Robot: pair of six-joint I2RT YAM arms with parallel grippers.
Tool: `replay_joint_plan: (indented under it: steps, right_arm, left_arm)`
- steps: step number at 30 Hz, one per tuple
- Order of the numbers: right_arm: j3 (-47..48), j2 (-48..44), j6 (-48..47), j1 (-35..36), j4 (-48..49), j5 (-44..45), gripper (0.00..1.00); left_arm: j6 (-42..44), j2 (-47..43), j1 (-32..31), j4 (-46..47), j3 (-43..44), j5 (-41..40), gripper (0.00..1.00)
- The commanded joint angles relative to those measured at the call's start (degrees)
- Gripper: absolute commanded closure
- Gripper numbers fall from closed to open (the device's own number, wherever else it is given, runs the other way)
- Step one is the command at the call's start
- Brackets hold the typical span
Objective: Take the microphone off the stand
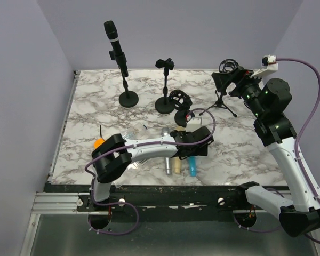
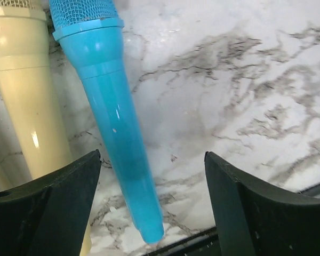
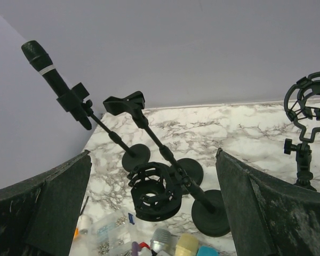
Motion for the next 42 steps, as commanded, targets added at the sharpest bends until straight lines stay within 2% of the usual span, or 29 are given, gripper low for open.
replay_joint_plan:
  steps: [1, 3, 7, 11, 15, 19, 23, 26, 29, 33, 36, 39, 42]
  right_arm:
    - [0.0, -0.9, 0.1, 0.3, 0.1, 0.6, 0.0]
    - [-0.1, -0.7, -0.2, 0.2, 0.3, 1.2, 0.0]
    - [-0.1, 0.0, -0.5, 0.3, 0.5, 1.6, 0.0]
    - [0.5, 2.4, 1.1, 0.3, 0.5, 0.9, 0.0]
    - [1.9, 6.1, 3.5, 0.2, 0.6, -2.3, 0.0]
    - [5.7, 12.5, 6.5, 0.3, -2.3, -7.1, 0.01]
    - [9.0, 21.0, 11.0, 0.2, -1.8, -15.9, 0.0]
    - [11.4, 27.2, 13.9, 0.3, 1.1, -23.5, 0.0]
    - [12.4, 30.8, 16.7, 0.5, 5.2, -26.4, 0.0]
    - [14.1, 34.4, 20.2, 0.7, 9.6, -28.5, 0.0]
    - [17.8, 39.0, 22.2, 1.2, 10.3, -29.6, 0.0]
    - [21.2, 43.0, 24.0, 1.4, 11.1, -29.0, 0.0]
    - [23.9, 45.7, 26.4, 1.6, 11.4, -26.2, 0.0]
  left_arm:
    - [4.4, -8.0, -1.8, -0.9, 1.8, 0.9, 0.22]
    - [6.1, -11.4, -1.8, 0.7, 0.1, 2.0, 0.21]
    - [11.0, -20.9, -1.9, 8.1, -7.7, 4.9, 0.09]
    - [16.9, -31.8, -0.8, 12.7, -14.1, 7.5, 0.05]
    - [22.3, -41.3, 3.0, 11.5, -15.1, 13.1, 0.04]
    - [27.2, -48.6, 10.9, 7.3, -12.0, 18.2, 0.04]
    - [31.4, -52.8, 21.9, 5.8, -7.9, 22.0, 0.01]
    - [35.2, -53.2, 28.0, 5.4, -3.5, 22.0, 0.01]
    - [36.1, -53.5, 33.2, 5.5, -0.4, 22.0, 0.01]
    - [40.0, -56.3, 37.3, 11.5, -4.1, 23.5, 0.02]
    - [43.6, -58.2, 37.7, 13.7, -8.8, 17.3, 0.01]
    - [42.7, -61.1, 41.2, 17.9, -15.3, 19.3, 0.02]
    - [43.4, -62.5, 42.0, 20.3, -18.6, 21.0, 0.02]
